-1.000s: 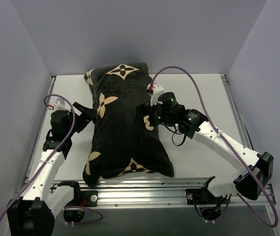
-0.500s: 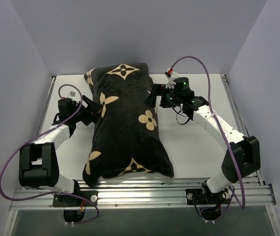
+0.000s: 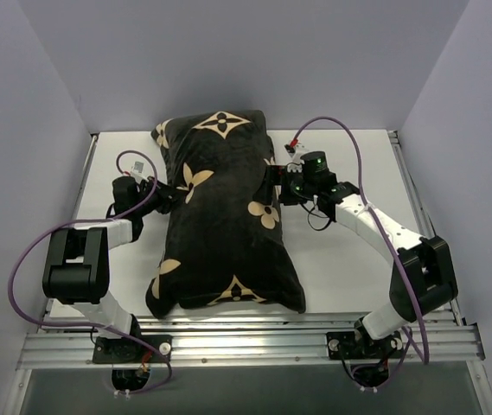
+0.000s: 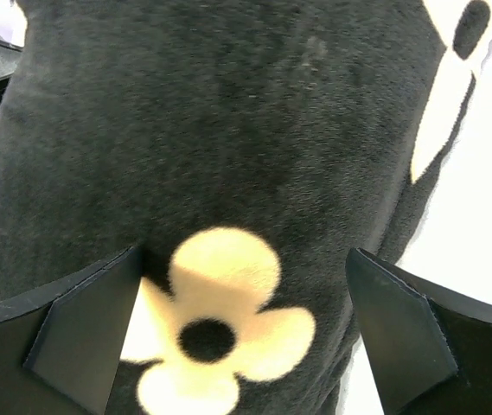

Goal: Remove the pillowcase from the pillow

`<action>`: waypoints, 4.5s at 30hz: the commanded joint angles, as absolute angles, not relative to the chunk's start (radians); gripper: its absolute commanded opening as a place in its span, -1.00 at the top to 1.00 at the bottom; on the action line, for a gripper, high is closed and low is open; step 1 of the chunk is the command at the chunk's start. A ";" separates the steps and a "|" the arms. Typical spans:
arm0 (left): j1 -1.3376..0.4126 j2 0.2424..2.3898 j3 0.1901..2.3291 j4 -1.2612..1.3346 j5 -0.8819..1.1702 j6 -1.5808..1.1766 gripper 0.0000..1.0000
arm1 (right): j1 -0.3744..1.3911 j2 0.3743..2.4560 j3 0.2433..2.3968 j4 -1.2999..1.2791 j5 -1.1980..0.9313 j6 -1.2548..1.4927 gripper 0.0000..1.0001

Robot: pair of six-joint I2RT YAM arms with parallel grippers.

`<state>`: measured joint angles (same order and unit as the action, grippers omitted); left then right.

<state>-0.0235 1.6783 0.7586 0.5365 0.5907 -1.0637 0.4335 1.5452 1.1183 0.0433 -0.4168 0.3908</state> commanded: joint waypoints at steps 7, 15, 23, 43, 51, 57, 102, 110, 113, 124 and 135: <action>0.029 1.424 0.978 0.251 0.612 -0.876 0.95 | 0.436 1.396 1.106 0.008 -0.382 0.336 -0.99; -0.027 1.347 1.602 -0.520 0.345 -0.402 0.95 | 0.436 1.264 1.123 -0.094 -0.299 0.285 -0.99; -0.427 1.450 1.826 -0.712 0.088 -0.294 0.95 | 0.430 1.140 1.098 -0.135 -0.239 0.265 -0.99; -0.894 1.667 1.656 -0.483 -0.074 -0.523 -0.46 | 0.413 0.836 0.956 -0.261 0.075 0.419 -0.99; -0.890 1.626 1.836 -0.544 0.092 -0.489 -0.94 | 0.413 0.782 0.878 -0.256 0.083 0.561 -0.99; -0.718 1.504 1.642 -0.545 0.089 -0.537 -0.96 | 0.411 0.816 0.805 -0.180 -0.038 0.614 -0.99; -0.353 1.564 1.163 -0.198 0.060 -0.643 -0.98 | 0.569 1.259 0.692 0.218 -0.258 0.633 -0.81; -0.296 1.632 1.491 -0.320 0.009 -0.473 -0.96 | 0.822 1.312 0.866 0.114 -0.128 0.614 -0.87; -0.296 1.524 1.438 -0.357 -0.054 -0.448 -0.96 | 0.821 1.278 0.929 0.013 -0.056 0.548 -0.90; -0.390 1.181 0.899 -0.261 -0.071 -0.687 -0.97 | 0.513 1.169 1.030 -0.242 0.034 0.347 -0.94; -0.250 1.423 0.920 -0.071 -0.159 -0.753 -0.97 | 0.636 1.371 0.850 0.133 -0.227 0.413 -0.87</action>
<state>-0.3267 1.3838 0.8780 -0.1493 -0.0753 -0.7136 0.5411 1.3079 0.8356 0.0284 -0.1432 0.3882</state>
